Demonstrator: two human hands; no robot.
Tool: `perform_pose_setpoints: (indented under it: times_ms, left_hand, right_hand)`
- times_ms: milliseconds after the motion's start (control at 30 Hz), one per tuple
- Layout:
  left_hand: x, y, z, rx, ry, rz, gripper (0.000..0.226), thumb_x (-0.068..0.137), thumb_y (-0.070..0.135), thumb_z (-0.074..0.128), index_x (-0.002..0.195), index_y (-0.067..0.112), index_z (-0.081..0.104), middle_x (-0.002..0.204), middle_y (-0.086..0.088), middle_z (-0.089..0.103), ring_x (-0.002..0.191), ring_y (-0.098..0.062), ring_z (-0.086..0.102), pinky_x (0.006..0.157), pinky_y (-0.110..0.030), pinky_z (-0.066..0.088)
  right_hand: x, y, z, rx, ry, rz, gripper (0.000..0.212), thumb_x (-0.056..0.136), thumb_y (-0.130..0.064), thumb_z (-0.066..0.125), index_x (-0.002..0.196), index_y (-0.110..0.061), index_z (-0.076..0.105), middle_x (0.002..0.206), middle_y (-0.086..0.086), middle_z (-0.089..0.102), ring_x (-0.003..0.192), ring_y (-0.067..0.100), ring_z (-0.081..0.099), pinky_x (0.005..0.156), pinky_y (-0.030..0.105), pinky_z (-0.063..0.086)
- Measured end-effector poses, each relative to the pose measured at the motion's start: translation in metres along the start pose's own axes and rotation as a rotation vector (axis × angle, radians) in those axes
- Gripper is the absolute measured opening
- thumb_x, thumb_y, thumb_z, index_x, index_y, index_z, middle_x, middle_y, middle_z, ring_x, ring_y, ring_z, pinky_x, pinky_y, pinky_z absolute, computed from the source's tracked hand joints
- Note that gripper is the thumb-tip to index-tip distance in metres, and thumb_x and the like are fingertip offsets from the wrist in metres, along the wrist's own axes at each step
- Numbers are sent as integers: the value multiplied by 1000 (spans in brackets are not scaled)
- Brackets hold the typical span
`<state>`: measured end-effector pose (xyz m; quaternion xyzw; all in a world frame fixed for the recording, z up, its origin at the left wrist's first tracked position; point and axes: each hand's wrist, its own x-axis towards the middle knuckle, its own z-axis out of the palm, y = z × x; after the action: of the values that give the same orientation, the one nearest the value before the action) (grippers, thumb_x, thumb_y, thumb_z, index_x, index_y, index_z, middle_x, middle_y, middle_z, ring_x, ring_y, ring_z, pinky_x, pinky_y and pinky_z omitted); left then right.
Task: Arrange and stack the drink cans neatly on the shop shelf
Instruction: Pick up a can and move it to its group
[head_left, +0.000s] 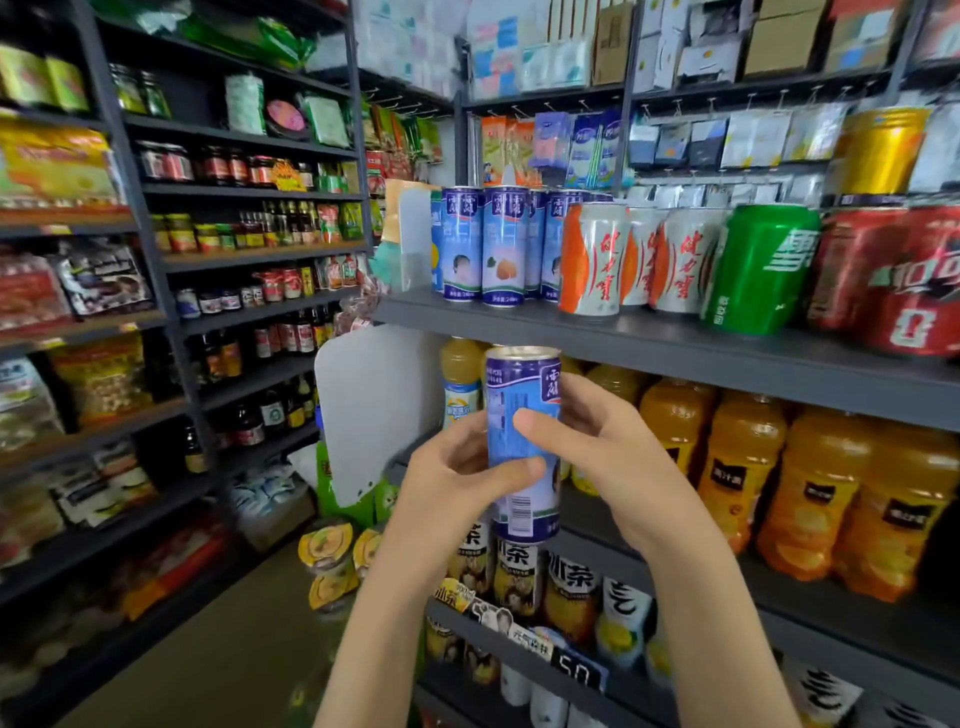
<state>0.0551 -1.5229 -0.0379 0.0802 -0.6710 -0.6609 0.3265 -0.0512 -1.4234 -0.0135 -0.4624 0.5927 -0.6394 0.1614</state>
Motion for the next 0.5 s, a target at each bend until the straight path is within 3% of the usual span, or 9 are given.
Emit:
perform_pose_setpoints:
  times_ms: [100, 233, 400, 500]
  left_hand:
    - [18, -5, -13, -4, -21, 2, 42, 77, -1, 69, 115, 18, 64, 103, 0, 73, 97, -16, 68, 77, -23, 54]
    - [48, -8, -36, 13, -99, 2, 43, 73, 0, 72, 112, 18, 65, 102, 1, 73, 95, -15, 69, 74, -21, 53]
    - [91, 5, -66, 103, -282, 103, 51, 62, 21, 81, 111, 24, 65, 105, 5, 72, 98, -13, 68, 82, -25, 54]
    - [117, 24, -84, 119, -399, 190, 51, 60, 28, 80, 109, 26, 64, 104, 8, 72, 96, -9, 67, 78, -19, 51]
  right_hand:
    - [19, 4, 4, -17, 3, 2, 36, 83, -20, 68, 118, -20, 61, 111, -9, 70, 103, 5, 64, 84, 21, 52]
    - [51, -6, 6, -169, 62, -29, 52, 67, -42, 70, 115, -22, 60, 107, -11, 69, 100, 2, 64, 84, 21, 50]
    - [95, -48, 10, -572, 17, -57, 57, 56, -59, 70, 105, -31, 63, 111, -12, 67, 95, 1, 65, 91, 36, 51]
    - [118, -83, 14, -691, -21, -61, 54, 54, -57, 81, 94, -23, 69, 91, 0, 71, 84, 16, 67, 85, 46, 49]
